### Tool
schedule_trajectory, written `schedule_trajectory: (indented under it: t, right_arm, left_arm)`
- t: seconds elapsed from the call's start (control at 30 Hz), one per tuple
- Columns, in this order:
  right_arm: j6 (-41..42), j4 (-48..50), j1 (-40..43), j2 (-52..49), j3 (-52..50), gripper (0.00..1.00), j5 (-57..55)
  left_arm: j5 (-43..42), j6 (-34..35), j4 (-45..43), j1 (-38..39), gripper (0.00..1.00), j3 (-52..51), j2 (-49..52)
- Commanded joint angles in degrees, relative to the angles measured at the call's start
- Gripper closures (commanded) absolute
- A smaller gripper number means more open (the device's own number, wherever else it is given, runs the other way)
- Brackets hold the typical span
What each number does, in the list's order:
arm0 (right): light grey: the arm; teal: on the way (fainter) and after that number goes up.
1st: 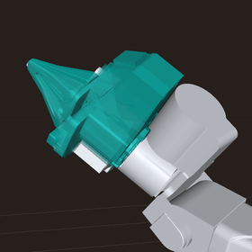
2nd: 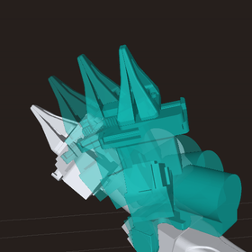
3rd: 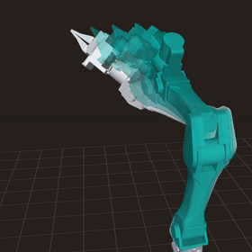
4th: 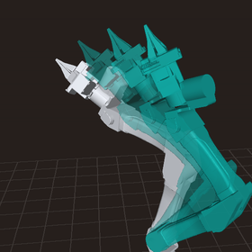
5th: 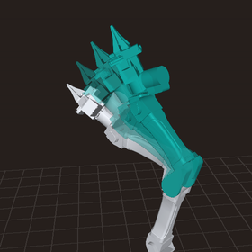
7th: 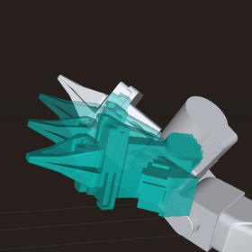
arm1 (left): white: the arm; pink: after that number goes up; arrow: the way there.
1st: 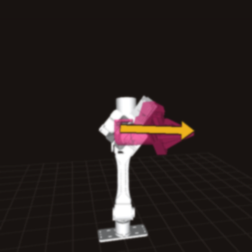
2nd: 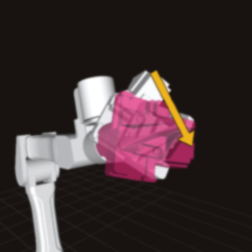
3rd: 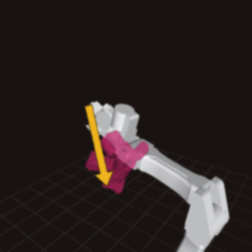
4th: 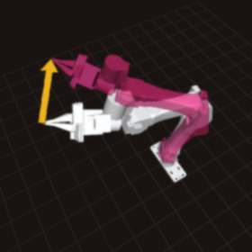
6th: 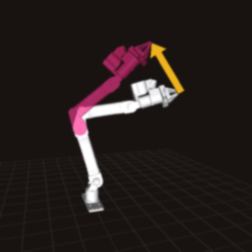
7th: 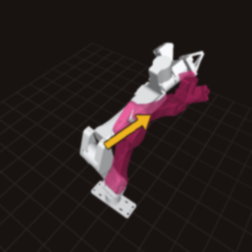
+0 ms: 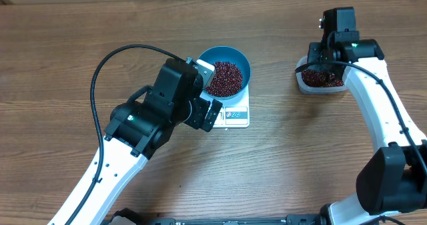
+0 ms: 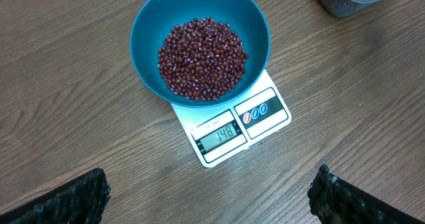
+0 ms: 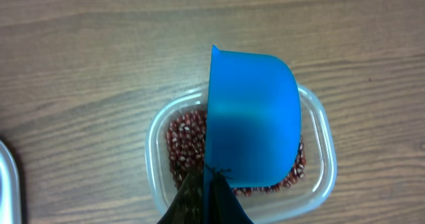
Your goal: Scoop item into bowl and weigh 150g on scale
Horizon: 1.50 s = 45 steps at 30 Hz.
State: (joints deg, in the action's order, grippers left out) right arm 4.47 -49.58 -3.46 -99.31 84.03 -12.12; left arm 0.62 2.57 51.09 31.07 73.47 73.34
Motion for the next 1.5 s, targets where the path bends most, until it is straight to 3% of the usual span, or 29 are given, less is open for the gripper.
schedule_trajectory:
  t: [0.0,0.9,1.13,1.47]
  right_arm:
    - [0.24,-0.92,0.2,-1.4,-0.5,0.96,-0.28]
    - [0.04,-3.69,0.22,-3.98,-0.83,0.96,-0.15]
    - [0.02,-3.74,0.22,-3.98,-0.83,0.96,10.47]
    - [-0.42,-4.48,0.48,-3.96,-0.81,0.96,10.27]
  left_arm:
    - [-0.44,-0.7,-0.13,-0.31,0.01,0.92,-0.59]
    - [-0.44,-0.7,-0.13,-0.31,0.0,0.92,-0.59]
    - [-0.44,-0.7,-0.13,-0.31,0.01,0.92,-0.59]
    - [-0.44,-0.7,-0.13,-0.31,0.01,0.92,-0.59]
